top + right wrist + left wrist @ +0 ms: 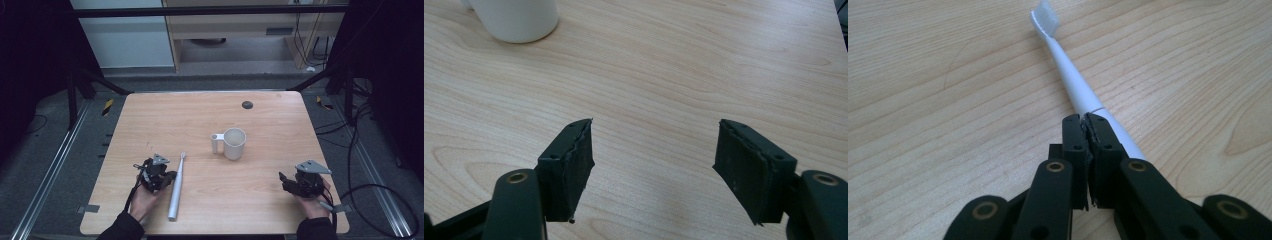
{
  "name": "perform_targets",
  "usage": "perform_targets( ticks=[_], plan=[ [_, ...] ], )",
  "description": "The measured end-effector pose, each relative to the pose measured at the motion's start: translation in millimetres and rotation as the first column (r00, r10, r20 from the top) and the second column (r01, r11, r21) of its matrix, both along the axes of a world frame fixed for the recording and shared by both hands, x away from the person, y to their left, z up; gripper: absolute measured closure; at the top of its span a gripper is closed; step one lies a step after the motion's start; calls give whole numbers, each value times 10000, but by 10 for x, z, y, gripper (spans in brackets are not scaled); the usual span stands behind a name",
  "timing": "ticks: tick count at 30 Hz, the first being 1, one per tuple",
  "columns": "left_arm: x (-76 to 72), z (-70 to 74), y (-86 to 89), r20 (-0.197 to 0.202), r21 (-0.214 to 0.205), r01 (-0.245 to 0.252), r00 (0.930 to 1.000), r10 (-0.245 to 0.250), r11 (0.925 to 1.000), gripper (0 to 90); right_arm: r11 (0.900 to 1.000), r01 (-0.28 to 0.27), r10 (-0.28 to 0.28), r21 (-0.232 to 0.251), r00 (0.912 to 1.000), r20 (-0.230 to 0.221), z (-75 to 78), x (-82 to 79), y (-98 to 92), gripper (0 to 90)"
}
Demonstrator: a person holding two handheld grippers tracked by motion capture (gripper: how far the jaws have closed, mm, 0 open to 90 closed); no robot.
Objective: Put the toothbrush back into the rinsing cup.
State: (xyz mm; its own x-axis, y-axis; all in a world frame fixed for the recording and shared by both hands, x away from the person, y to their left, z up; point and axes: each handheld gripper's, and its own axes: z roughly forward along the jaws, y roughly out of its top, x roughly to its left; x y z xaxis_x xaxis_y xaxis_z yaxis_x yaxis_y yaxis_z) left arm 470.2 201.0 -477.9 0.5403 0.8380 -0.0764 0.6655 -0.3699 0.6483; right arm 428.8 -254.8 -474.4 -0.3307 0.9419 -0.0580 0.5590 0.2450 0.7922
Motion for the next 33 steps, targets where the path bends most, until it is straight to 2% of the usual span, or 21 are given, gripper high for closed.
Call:
perform_targets(
  ticks=[10, 14, 17, 18, 20, 21, 22, 25, 31, 33],
  plan=[
    [-2, -5, -34, -17, -58, 256, 9997, -256, 9997, 858, 10000, -18, 18, -30, 10000, -7, 0, 2, 0, 313],
    [-6, 3, -41, 9, 71, 263, 9997, -263, 9996, 832, 10000, -32, 32, -67, 10000, 11, -3, 3, 0, 313],
    [-6, 37, -15, 72, 126, 383, 9992, -384, 9992, 777, 10000, -19, 19, -41, 10000, -1, -2, 1, -5, 313],
    [-8, 76, -17, 22, 353, 537, 9986, -538, 9979, 711, 10000, -2, 2, -55, 10000, -2, -2, 2, -9, 312],
    [-13, 101, -20, 101, 462, 649, 9978, -654, 9968, 675, 10000, 3, -3, -52, 10000, -3, -3, 2, -10, 312],
    [-22, 131, -23, 155, 558, 735, 9971, -744, 9957, 625, 10000, 32, -33, -44, 10000, -17, -2, -2, -11, 312],
    [-28, 161, -27, 175, 555, 796, 9966, -806, 9953, 625, 10000, 32, -33, -44, 10000, -17, -2, -2, -11, 312],
    [-37, 264, -30, 191, 581, 905, 9956, -918, 9942, 525, 10000, 73, -73, -60, 10000, 22, -2, -6, -23, 311],
    [-17, 450, -60, 61, 549, 1232, 9923, -1237, 9909, 430, 9999, 82, -82, -80, 10000, 34, 1, -11, -37, 309],
    [-12, 469, -66, 42, 587, 1274, 9918, -1279, 9901, 418, 9999, 74, -74, -78, 10000, 31, 1, -11, -39, 309]
  ],
)
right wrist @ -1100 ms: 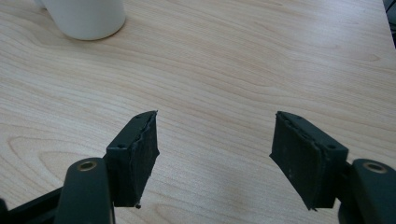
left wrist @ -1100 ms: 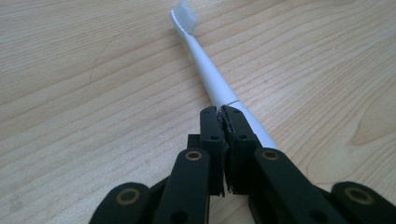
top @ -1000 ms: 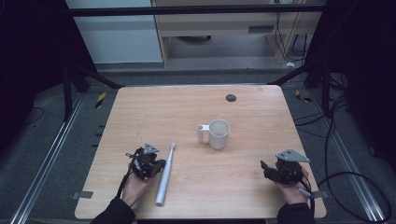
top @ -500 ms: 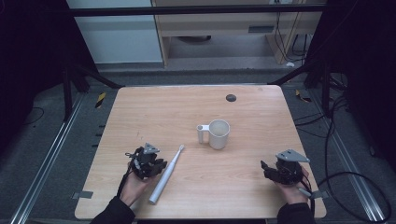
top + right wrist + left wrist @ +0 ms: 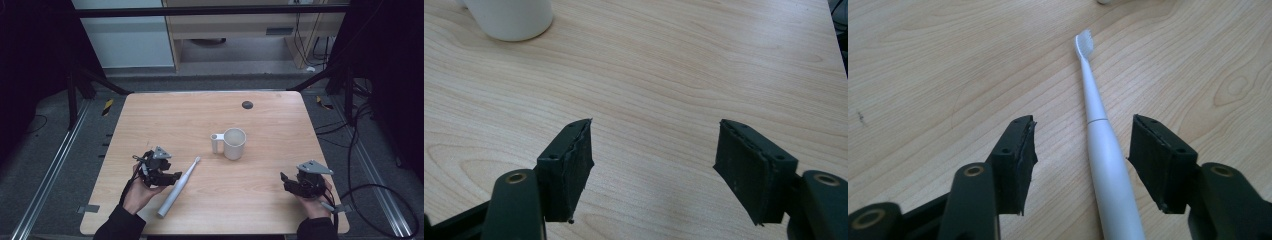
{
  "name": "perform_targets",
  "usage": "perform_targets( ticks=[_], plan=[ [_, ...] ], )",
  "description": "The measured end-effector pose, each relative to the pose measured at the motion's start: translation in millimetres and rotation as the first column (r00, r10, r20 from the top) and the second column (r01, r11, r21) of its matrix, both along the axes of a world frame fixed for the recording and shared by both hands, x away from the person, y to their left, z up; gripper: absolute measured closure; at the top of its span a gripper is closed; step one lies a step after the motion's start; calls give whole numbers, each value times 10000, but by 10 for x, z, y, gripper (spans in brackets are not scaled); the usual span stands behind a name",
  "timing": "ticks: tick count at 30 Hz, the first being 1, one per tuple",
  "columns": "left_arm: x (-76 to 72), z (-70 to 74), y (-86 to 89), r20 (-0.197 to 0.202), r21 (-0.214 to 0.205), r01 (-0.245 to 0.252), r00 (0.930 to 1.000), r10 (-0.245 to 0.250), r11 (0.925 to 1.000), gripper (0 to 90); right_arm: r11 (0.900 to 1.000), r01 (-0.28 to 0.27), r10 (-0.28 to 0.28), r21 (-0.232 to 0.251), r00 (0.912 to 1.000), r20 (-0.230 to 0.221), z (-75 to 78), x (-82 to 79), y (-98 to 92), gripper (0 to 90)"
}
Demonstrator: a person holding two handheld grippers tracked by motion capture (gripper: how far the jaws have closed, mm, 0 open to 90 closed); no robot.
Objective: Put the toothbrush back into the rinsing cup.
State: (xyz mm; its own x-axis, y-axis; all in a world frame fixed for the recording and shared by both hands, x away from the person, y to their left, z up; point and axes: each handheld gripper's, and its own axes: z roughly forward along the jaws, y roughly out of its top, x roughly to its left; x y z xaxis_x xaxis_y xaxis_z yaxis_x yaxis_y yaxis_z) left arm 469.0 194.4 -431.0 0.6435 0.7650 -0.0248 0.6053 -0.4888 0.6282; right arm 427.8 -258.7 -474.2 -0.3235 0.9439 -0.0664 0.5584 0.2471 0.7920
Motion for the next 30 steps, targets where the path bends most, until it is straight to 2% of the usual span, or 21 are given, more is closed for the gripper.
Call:
perform_targets(
  ticks=[7, 12, 22, 30],
  plan=[
    [32, 106, -49, -247, 372, 398, 9989, -389, 9985, 384, 10000, 7, -7, -6, 10000, -12, 1, 1, 0, 308],
    [41, 114, -107, -406, 479, 559, 9977, -540, 9973, 382, 10000, 8, -8, -1, 10000, -2, 2, 1, -1, 308],
    [71, 26, -219, -883, 696, 646, 9944, -583, 9955, 399, 10000, -2, 2, -7, 10000, -92, -5, 5, 0, 307],
    [117, -80, -266, -1443, 1175, 851, 9872, -678, 9894, 415, 10000, -23, 23, -14, 9998, -172, -18, 15, 5, 306]
  ],
)
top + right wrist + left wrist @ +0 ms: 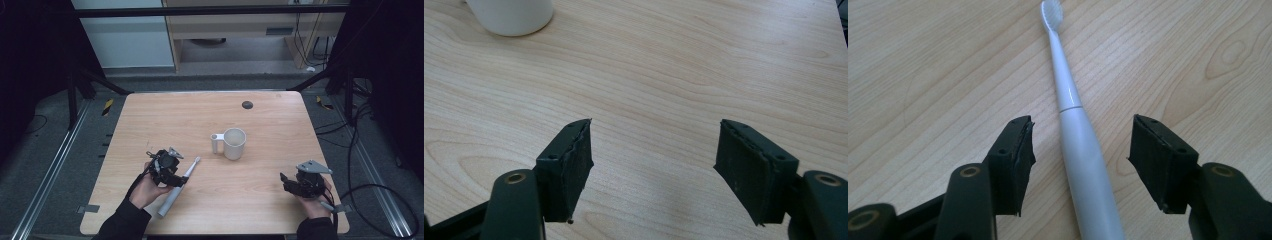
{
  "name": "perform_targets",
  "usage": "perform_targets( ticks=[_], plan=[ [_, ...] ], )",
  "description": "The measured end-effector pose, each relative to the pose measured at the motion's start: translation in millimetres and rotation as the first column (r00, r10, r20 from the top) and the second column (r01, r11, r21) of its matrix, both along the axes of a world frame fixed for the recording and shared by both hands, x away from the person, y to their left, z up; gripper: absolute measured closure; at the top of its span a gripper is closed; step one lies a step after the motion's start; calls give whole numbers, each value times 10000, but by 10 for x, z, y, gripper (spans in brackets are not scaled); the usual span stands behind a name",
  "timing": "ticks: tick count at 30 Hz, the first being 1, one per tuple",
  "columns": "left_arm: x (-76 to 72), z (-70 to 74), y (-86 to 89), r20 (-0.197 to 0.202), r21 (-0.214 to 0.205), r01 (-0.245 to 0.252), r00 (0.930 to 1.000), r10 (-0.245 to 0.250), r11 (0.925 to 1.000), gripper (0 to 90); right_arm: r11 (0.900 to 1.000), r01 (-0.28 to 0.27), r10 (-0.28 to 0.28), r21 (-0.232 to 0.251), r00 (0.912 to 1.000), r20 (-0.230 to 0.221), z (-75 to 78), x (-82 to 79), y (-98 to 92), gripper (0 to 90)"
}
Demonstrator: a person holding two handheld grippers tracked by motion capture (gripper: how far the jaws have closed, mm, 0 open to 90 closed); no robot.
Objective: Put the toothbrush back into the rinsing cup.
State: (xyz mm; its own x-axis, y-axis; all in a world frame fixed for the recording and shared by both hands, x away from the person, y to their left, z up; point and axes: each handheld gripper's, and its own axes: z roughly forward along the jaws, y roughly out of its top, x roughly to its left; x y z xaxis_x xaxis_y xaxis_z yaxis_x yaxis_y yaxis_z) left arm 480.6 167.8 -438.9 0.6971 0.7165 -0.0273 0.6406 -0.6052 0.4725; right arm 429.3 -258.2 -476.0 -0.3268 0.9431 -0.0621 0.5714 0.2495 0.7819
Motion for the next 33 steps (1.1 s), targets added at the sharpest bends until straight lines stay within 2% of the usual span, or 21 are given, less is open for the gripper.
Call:
perform_targets(
  ticks=[11, 13, 33],
  plan=[
    [22, -99, -40, -374, 312, -22, 9993, 33, 9995, 445, 10000, -8, 9, 36, 10000, -53, -6, 5, -1, 306],
    [28, -136, -37, -554, 398, 27, 9985, -5, 9992, 452, 10000, -12, 12, 27, 10000, -67, -7, 6, 0, 306],
    [86, -268, -38, -1149, 426, -132, 9932, 180, 9990, 568, 10000, -55, 56, 36, 9999, -157, -11, 9, 8, 312]
  ],
)
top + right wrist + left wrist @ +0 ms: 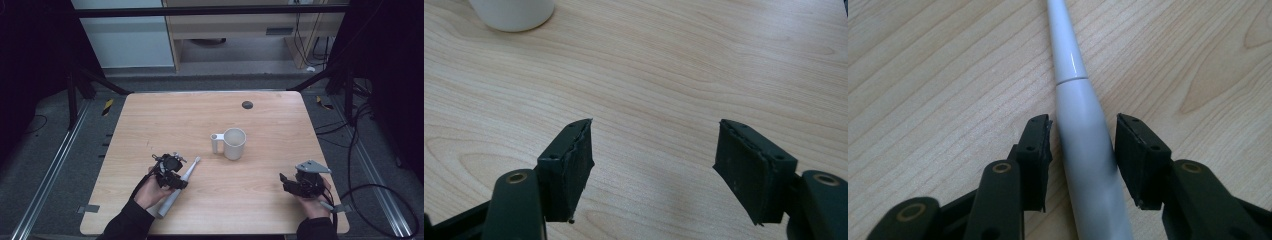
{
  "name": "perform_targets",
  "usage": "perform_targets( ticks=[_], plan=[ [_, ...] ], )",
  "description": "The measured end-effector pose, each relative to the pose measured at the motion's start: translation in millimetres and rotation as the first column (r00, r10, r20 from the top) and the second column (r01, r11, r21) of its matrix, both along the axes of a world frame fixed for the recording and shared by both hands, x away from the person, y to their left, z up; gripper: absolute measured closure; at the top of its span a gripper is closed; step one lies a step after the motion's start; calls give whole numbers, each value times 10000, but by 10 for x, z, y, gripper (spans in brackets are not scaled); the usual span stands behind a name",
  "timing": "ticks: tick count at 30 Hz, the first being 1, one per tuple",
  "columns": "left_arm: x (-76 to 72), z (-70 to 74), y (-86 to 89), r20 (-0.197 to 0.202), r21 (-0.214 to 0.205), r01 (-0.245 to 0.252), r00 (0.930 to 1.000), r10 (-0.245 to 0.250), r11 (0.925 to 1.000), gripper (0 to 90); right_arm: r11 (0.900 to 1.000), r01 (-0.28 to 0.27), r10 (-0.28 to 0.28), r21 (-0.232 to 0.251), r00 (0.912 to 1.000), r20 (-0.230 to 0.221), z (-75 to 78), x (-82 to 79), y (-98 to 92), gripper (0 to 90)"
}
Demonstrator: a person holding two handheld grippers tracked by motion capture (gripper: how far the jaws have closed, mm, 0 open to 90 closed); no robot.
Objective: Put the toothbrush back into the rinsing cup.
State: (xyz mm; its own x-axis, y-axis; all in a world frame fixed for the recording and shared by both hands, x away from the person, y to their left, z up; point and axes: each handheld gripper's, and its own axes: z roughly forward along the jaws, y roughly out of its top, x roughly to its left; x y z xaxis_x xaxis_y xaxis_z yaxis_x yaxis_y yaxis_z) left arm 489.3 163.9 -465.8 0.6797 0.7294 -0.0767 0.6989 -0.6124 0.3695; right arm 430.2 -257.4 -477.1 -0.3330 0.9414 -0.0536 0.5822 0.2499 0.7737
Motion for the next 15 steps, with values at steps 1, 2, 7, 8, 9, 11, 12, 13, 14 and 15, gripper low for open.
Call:
perform_targets(
  ticks=[1, 2, 7, 8, 9, 11, 12, 13, 14, 15],
  plan=[
    [1, -5, -1, -50, -29, -50, 10000, 49, 10000, 568, 10000, 0, 0, 0, 10000, 0, 0, 0, 0, 312],
    [7, -8, 2, -85, -43, -30, 10000, 29, 10000, 572, 10000, -1, 1, -1, 10000, 3, 0, 1, 0, 312],
    [23, -19, 7, -208, -97, -86, 9997, 84, 9999, 598, 10000, -15, 15, -6, 10000, -9, 0, 3, 4, 313],
    [24, -21, 7, -240, -139, -123, 9996, 119, 9998, 599, 10000, -20, 20, -25, 10000, -7, 0, 4, 5, 313],
    [28, -22, 8, -276, -183, -166, 9995, 161, 9997, 601, 10000, -29, 29, -55, 10000, 18, -1, 5, 4, 313],
    [29, -22, 10, -286, -185, -183, 9994, 178, 9997, 607, 10000, -32, 32, -50, 10000, 19, 0, 6, 4, 313],
    [32, -21, 11, -296, -178, -193, 9994, 188, 9997, 607, 10000, -32, 32, -50, 10000, 19, 0, 6, 4, 313],
    [34, -21, 12, -303, -181, -196, 9994, 191, 9996, 615, 10000, -31, 31, -66, 10000, 12, 0, 6, 4, 313],
    [35, -20, 11, -309, -169, -199, 9993, 193, 9997, 615, 10000, -31, 31, -66, 10000, 12, 0, 6, 4, 313],
    [36, -20, 11, -306, -159, -210, 9993, 205, 9997, 623, 10000, -38, 39, -63, 10000, 17, 0, 7, 3, 313]
  ],
)
